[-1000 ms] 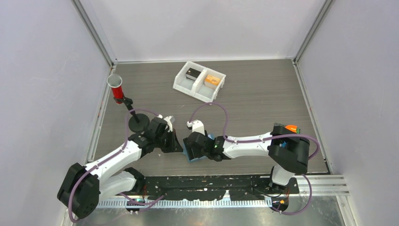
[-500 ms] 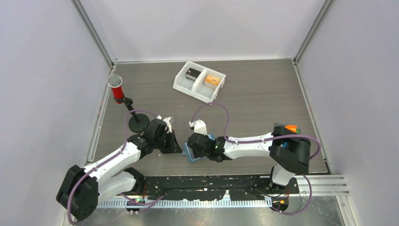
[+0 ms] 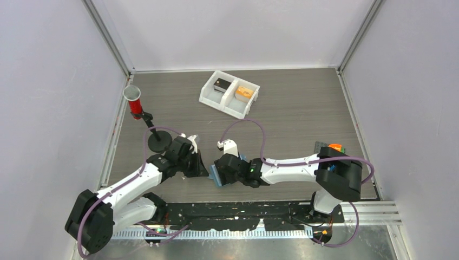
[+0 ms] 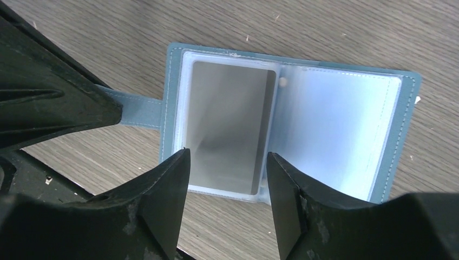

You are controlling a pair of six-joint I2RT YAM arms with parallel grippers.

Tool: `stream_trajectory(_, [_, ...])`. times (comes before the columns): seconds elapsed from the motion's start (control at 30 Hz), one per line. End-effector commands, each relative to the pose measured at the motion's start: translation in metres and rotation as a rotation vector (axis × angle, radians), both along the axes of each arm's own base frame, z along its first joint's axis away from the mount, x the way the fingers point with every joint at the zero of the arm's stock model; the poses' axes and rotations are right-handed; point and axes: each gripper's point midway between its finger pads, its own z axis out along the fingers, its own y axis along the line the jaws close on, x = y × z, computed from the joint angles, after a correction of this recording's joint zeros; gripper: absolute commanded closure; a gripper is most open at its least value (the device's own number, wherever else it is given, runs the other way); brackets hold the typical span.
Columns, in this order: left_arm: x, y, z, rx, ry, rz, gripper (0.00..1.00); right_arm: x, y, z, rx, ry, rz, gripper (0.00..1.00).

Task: Take the credit cards out of the card holder
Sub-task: Remove the credit card from the card holder.

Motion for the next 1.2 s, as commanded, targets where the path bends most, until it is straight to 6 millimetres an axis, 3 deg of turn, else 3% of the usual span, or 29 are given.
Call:
stream_trajectory(0.0, [0.005,-0.002,0.011,-0.009,-0.043,-0.016,1.0,0.0,0.015,0.012,0.053,-0.014,0.02,0.38])
stream_trajectory(0.2, [0.001,0.0,0.012,-0.012,-0.047,-0.016,1.0,0.002,0.014,0.0,0.013,-0.013,0.003,0.36])
stream_trajectory(0.33, [0.0,0.001,0.015,-0.011,-0.048,-0.021,1.0,0.003,0.015,-0.003,0.001,-0.015,0.005,0.3])
stream_trajectory(0.5, [0.0,0.001,0.011,-0.011,-0.047,-0.015,1.0,0.002,0.022,-0.002,-0.001,-0.01,0.036,0.29])
stream_trajectory(0.77, [0.002,-0.001,0.006,-0.023,-0.034,0.005,1.0,0.006,0.019,0.018,-0.005,-0.046,0.039,0.32])
stream_trajectory(1.17, [-0.002,0.004,0.007,0.0,-0.036,-0.007,1.0,0.004,0.034,0.012,0.04,-0.024,0.051,0.24])
